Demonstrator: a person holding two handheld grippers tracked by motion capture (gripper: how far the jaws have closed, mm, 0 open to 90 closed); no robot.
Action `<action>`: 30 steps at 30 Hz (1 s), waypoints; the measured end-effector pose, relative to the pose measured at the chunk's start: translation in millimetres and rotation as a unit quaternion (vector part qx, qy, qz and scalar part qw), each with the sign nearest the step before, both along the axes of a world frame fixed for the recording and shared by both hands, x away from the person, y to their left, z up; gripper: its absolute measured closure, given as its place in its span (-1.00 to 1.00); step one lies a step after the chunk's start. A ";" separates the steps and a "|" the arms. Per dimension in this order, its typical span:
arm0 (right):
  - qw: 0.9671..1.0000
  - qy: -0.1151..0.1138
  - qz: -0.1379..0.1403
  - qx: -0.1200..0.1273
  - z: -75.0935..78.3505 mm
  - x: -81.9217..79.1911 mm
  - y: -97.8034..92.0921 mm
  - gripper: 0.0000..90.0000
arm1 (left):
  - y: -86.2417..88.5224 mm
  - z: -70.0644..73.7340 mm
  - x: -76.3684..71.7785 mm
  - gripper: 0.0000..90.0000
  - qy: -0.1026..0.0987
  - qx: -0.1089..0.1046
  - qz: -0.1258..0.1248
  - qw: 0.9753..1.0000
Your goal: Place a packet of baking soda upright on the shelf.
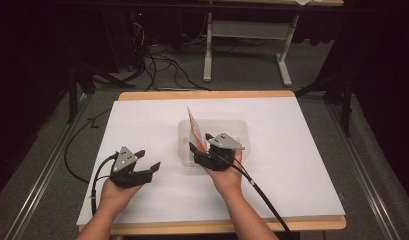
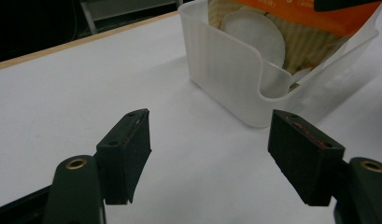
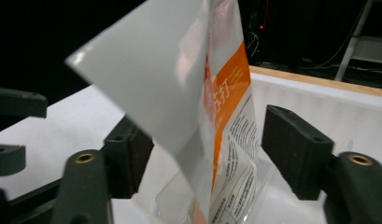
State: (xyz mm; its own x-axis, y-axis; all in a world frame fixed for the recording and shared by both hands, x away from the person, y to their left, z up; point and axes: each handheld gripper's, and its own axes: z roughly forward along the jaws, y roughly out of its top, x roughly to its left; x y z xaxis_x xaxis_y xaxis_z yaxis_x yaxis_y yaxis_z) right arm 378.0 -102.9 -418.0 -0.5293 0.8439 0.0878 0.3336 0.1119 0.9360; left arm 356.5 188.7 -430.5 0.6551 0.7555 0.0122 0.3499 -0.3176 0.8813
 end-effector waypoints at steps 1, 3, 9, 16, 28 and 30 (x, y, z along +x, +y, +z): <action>1.000 0.003 0.002 -0.002 0.4 -0.7 -0.5 -0.34 | -0.3 -0.3 0.1 -0.33 0.000 0.001 0.001 1.000; 1.000 0.007 0.003 -0.005 1.9 -3.7 -2.7 -0.38 | -0.4 -0.2 0.0 -0.33 -0.001 0.002 0.000 1.000; 1.000 0.007 0.012 -0.011 4.0 -13.2 -10.1 -0.40 | -0.3 -0.4 0.1 -0.33 0.000 0.003 0.001 1.000; 1.000 0.006 0.023 -0.010 4.7 -30.9 -23.5 -0.39 | -0.9 -0.5 0.0 -0.33 0.000 0.004 0.000 1.000; 1.000 -0.006 -0.003 -0.020 15.7 -56.7 -79.9 -0.35 | -0.6 -1.2 0.3 -0.33 0.001 0.008 0.003 1.000; 1.000 -0.005 -0.016 -0.022 15.7 -60.1 -95.9 -0.35 | -0.7 -1.6 0.5 -0.33 0.001 0.008 0.003 1.000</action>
State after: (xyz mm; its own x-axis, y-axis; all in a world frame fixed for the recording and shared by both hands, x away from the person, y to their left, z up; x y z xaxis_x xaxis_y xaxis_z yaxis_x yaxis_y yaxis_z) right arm 317.9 -198.8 -402.3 -0.5023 0.8635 0.0456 0.3286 0.1419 0.9337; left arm 357.1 188.0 -432.2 0.6502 0.7594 0.0226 0.3545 -0.3295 0.8751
